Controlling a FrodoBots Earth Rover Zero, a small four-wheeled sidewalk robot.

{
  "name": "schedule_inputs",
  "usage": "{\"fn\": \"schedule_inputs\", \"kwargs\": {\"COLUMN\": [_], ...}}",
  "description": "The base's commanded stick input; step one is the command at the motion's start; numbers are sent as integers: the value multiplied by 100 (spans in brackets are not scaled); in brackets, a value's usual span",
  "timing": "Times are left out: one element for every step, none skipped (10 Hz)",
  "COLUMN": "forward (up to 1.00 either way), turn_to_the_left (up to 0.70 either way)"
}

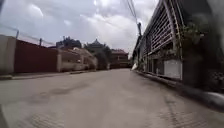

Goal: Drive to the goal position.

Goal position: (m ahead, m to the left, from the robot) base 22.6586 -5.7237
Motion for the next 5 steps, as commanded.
{"fn": "schedule_inputs", "kwargs": {"forward": [50,50,50,50,50], "turn_to_the_left": [1,1,1,1,1]}}
